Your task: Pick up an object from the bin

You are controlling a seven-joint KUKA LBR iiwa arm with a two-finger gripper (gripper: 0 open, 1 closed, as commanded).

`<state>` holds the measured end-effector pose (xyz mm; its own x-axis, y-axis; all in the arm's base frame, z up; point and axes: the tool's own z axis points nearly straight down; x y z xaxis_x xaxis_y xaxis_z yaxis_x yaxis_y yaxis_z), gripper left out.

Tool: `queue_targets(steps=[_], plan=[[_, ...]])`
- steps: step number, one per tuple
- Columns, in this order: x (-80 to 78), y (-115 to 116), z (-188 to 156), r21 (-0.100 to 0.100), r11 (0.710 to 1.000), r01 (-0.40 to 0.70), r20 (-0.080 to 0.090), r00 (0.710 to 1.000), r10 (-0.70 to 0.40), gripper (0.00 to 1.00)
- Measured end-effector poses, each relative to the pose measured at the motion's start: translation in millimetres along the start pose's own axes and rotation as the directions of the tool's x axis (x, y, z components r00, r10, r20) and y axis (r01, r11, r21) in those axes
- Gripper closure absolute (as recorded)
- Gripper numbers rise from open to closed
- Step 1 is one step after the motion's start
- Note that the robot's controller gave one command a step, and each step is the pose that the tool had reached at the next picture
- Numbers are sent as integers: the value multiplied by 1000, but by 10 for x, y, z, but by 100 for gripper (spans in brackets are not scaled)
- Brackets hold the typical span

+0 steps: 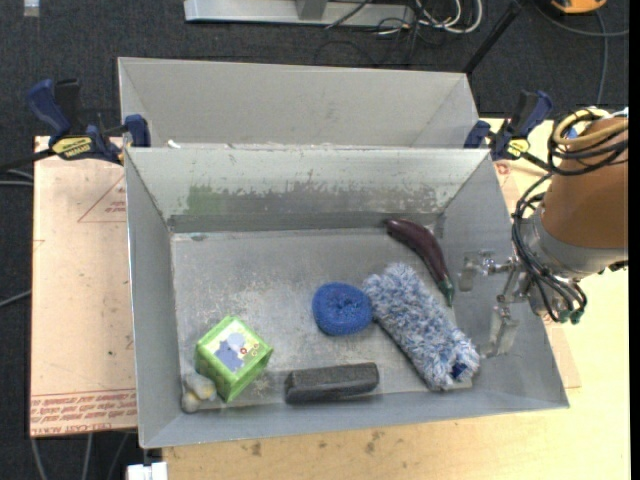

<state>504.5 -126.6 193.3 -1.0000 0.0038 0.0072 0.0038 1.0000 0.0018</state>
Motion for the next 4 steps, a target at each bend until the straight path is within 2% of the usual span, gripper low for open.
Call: queue_targets(steps=[1, 2, 3, 4], plan=[[-16, 9, -46, 1, 1000, 4, 8, 1000, -4, 0], [55, -35, 345, 0, 987, -159, 15, 987, 159, 0], [135, 63, 539, -1, 975, -223, 5, 975, 223, 0], [17, -12, 448, -2, 943, -332, 9, 943, 332, 0]])
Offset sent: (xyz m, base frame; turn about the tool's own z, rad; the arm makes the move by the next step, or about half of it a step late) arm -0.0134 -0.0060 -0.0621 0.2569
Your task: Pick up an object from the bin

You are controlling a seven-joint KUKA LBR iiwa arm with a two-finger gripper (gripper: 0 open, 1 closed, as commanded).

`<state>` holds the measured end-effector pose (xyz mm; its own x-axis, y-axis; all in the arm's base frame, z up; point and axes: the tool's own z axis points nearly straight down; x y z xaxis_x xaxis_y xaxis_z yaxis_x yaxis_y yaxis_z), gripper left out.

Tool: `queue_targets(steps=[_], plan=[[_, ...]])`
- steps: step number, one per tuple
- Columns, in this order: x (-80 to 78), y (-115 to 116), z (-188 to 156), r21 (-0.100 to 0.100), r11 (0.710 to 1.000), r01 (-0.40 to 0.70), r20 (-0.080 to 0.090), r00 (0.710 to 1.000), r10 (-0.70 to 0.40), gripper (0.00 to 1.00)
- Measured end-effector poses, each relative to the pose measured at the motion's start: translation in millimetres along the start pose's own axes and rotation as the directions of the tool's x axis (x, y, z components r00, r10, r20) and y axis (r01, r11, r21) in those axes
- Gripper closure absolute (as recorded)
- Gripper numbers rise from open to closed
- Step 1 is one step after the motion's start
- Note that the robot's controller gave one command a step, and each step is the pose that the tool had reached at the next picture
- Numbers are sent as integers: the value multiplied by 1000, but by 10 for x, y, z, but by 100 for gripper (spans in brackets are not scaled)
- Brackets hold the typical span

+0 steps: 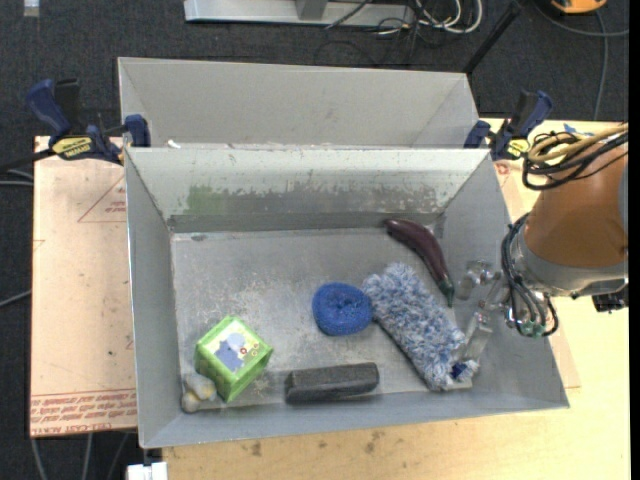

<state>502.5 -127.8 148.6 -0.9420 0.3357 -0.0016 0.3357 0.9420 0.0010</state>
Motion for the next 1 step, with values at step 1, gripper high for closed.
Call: queue_targets(steps=[1], plan=[[146, 48, 664, -1, 998, -66, 3, 998, 66, 0]])
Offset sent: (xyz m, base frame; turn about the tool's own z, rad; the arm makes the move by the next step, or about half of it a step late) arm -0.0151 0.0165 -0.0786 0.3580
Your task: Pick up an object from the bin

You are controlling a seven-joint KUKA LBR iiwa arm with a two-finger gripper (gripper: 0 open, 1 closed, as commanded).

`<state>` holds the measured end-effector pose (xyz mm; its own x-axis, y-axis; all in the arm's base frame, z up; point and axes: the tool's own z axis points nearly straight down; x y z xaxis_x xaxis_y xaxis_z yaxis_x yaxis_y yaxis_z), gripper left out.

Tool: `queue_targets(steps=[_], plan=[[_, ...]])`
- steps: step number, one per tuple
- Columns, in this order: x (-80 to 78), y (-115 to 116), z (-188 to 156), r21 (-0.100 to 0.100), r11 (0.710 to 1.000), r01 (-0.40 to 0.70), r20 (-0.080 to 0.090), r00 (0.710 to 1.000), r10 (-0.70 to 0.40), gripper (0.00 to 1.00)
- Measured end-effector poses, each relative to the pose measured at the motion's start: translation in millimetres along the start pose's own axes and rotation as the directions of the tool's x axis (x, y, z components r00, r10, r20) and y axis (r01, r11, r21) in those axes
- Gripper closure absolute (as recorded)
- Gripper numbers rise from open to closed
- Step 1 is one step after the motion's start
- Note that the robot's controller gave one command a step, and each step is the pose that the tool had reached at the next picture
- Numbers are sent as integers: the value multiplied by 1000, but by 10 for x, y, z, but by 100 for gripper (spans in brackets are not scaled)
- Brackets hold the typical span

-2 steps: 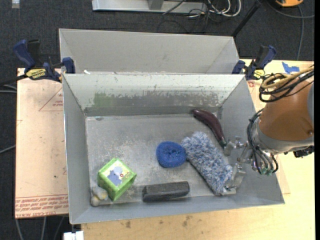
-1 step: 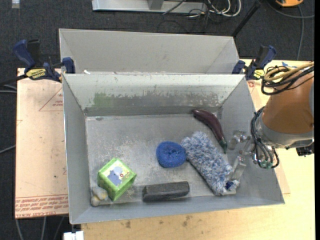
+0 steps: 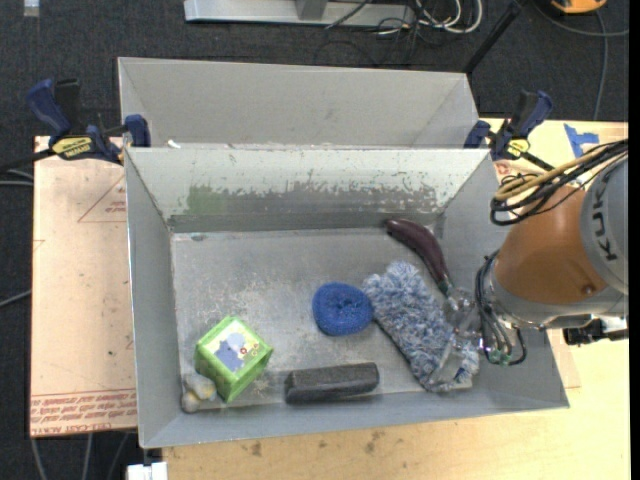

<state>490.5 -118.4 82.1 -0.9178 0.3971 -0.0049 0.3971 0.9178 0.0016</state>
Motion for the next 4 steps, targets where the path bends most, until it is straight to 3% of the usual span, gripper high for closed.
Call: queue_targets(steps=[1, 3, 4], plan=[[18, 37, 194, -1, 972, -234, 5, 972, 234, 100], [53, 45, 100, 4, 958, -285, -7, 958, 285, 100], [61, 46, -171, 5, 962, -274, -9, 962, 274, 100]])
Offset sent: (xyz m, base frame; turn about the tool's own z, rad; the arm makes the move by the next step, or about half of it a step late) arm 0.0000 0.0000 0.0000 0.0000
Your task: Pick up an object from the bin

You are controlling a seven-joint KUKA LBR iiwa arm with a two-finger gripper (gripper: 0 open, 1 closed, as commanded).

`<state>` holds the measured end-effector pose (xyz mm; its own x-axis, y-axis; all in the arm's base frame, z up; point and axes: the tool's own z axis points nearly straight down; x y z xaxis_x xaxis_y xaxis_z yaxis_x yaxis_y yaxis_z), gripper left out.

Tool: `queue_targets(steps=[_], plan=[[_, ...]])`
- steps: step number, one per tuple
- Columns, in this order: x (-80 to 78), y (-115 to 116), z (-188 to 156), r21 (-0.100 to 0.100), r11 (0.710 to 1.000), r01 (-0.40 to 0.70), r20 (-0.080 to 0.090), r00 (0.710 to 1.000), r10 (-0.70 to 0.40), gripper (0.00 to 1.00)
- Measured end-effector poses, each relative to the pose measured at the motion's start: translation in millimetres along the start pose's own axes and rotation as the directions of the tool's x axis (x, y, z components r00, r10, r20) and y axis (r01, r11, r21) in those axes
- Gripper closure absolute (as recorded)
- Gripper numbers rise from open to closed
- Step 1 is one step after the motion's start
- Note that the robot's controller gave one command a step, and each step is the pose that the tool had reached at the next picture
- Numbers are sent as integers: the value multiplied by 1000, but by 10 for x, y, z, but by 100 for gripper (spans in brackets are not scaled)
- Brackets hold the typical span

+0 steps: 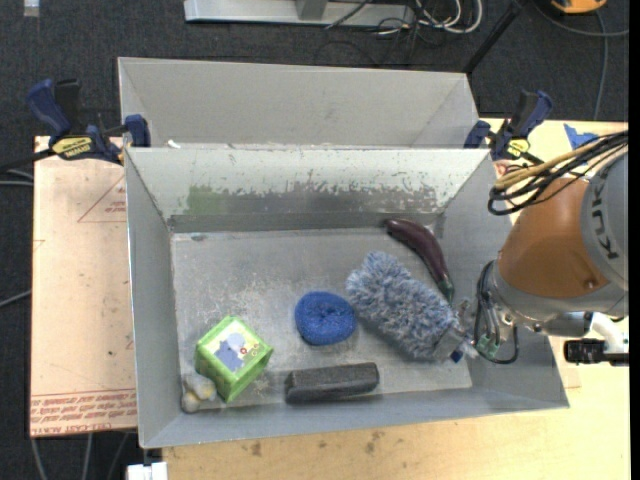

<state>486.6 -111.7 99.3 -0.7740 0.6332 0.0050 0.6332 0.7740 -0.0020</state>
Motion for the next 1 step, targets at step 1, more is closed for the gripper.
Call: queue_targets(steps=[1], plan=[[-19, 9, -138, -4, 1000, 3, 7, 1000, -2, 100]])
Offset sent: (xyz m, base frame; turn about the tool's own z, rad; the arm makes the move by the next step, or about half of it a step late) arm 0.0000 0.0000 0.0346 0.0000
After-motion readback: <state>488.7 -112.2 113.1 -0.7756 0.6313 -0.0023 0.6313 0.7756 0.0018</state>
